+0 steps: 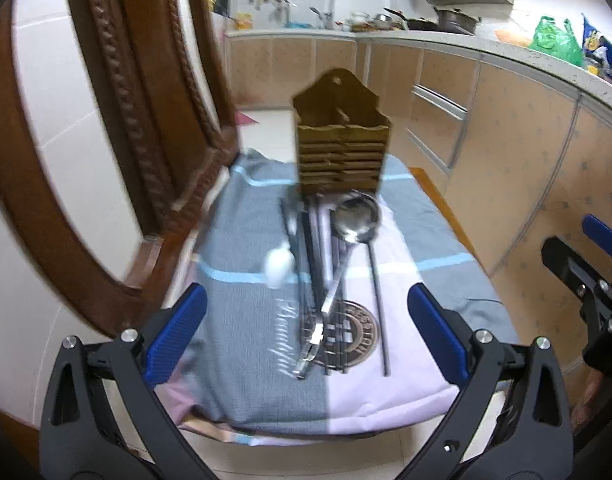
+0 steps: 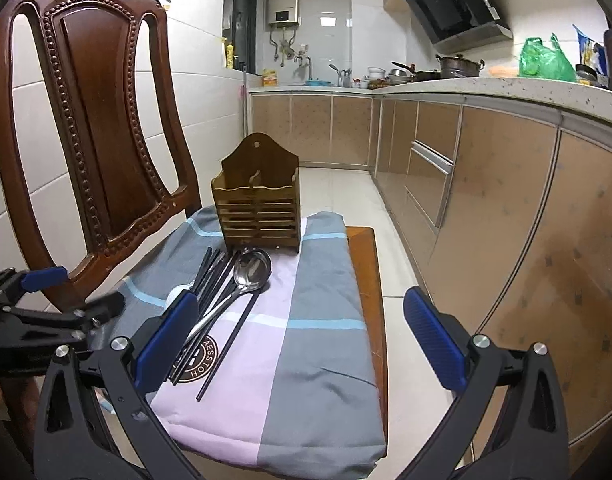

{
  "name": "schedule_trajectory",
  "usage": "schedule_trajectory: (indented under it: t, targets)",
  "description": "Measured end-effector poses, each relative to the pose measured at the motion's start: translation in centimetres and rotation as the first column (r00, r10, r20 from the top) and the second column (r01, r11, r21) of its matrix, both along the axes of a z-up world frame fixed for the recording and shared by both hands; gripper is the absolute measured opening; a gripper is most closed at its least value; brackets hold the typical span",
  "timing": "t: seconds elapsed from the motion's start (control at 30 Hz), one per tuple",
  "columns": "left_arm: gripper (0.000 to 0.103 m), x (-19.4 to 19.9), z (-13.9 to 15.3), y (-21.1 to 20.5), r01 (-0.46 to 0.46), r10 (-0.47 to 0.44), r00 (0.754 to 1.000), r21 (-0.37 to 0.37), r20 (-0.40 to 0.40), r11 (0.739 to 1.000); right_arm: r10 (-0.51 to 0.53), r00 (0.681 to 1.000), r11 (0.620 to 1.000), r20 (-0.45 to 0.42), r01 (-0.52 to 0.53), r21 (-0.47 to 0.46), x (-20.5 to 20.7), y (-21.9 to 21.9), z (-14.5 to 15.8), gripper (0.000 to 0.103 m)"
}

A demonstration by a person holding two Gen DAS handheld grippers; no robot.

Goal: Organize utensils
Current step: 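Close the right gripper on the metal spoon while the left gripper approaches the chopsticks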

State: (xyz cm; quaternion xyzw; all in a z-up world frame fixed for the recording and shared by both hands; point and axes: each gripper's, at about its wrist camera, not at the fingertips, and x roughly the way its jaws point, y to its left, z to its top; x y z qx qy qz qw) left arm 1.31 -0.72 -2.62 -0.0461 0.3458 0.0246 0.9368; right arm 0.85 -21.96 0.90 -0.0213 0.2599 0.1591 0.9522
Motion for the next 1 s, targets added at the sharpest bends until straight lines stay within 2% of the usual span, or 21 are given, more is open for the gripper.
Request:
schedule_trajectory:
  t: [0.13,0.23,0.37,0.47,0.53,0.63,0.7,0.77,0.83,0.97,1.0]
  targets:
    - [0.099,1.6,0.3,0.7,0.012,-0.018,0.996,-0.066,-0.089,0.998,0.004,1.0,0.999,0.02,-0.003,-0.037,1.4,0.4,0.8,0.1]
    - [0.099,3.3,1.4,1.5,-0.033,0.025,0.989,-0.058,-0.144,0.998,0.026,0.999,1.0,-0.022,-0.026,0.004,4.1,0.3,1.8,0.1]
    - [0.099,5.5,4.2,2.4,-0.044,0.042,0.997,-0.037,-0.065,0.998,0.066,0.992,0.997,-0.106,-0.061,0.055,9.1,0.8,2.8,0.1]
    - [0.099,8.2,5.1,2.9,-0.051,0.052,0.998,0.029,-0.041,0.998,0.107,0.983,0.992,-0.15,-0.095,0.088,13.6,1.7,2.2,0.1]
    - [0.099,9.8,4.3,3.5,-0.042,0.044,0.998,0.042,-0.051,0.998,0.16,0.962,0.985,-0.221,-0.142,0.093,16.9,2.9,0.1,0.1]
    - [0.099,11.8,1.7,5.0,-0.046,0.046,0.995,0.01,-0.083,0.999,0.204,0.932,0.978,-0.3,-0.18,0.108,19.5,4.7,-4.1,0.098]
    - [0.099,13.1,-0.3,5.7,-0.056,0.055,0.992,-0.007,-0.117,0.998,0.219,0.908,0.975,-0.358,-0.192,0.11,20.7,6.1,-6.8,0.092]
    - [0.098,14.5,-1.6,6.1,-0.05,0.048,0.988,-0.008,-0.15,0.999,0.241,0.883,0.97,-0.404,-0.225,0.088,22.0,7.7,-9.1,0.078]
    - [0.098,15.6,-2.6,6.1,-0.047,0.045,0.986,-0.005,-0.158,0.999,0.253,0.865,0.967,-0.434,-0.241,0.084,22.9,8.8,-10.7,0.072]
    - [0.098,17.1,-4.0,5.9,-0.032,0.034,0.984,0.019,-0.176,0.999,0.257,0.852,0.966,-0.456,-0.247,0.083,24.7,10.2,-12.6,0.064]
    - [0.098,17.4,-4.2,5.8,-0.029,0.032,0.983,0.02,-0.183,0.999,0.264,0.847,0.964,-0.461,-0.247,0.098,25.1,10.3,-12.9,0.056]
